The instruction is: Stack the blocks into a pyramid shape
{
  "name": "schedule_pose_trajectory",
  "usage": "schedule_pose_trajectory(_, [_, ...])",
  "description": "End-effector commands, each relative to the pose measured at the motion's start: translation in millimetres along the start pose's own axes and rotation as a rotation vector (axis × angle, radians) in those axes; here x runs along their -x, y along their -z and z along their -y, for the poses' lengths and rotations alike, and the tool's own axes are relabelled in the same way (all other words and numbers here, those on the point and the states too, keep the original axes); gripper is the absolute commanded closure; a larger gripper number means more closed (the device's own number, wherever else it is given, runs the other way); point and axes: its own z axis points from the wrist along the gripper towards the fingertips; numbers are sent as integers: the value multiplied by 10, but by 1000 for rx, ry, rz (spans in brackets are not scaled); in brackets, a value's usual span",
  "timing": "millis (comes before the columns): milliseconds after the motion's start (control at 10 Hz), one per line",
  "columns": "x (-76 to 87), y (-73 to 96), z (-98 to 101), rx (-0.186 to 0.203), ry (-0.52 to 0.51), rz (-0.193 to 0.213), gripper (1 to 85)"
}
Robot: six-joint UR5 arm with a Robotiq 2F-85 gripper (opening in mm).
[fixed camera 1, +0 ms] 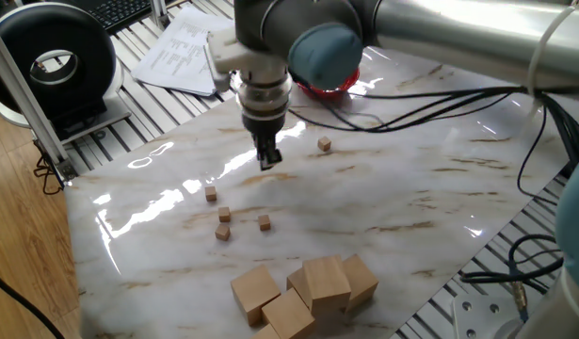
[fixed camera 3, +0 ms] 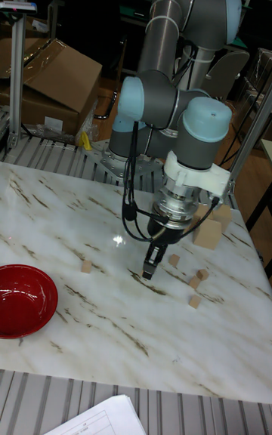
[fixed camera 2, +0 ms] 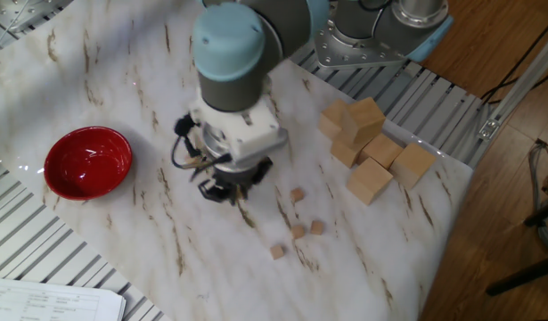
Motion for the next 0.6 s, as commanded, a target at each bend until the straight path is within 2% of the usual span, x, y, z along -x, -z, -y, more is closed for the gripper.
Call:
schedule_pose_trajectory(0, [-373, 116, 159, -2, 103, -20, 700])
schedule_pose_trajectory(300, [-575, 114, 225, -2, 157, -21, 700])
schedule_pose_trajectory(500, [-711, 72, 272, 0, 210, 4, 700])
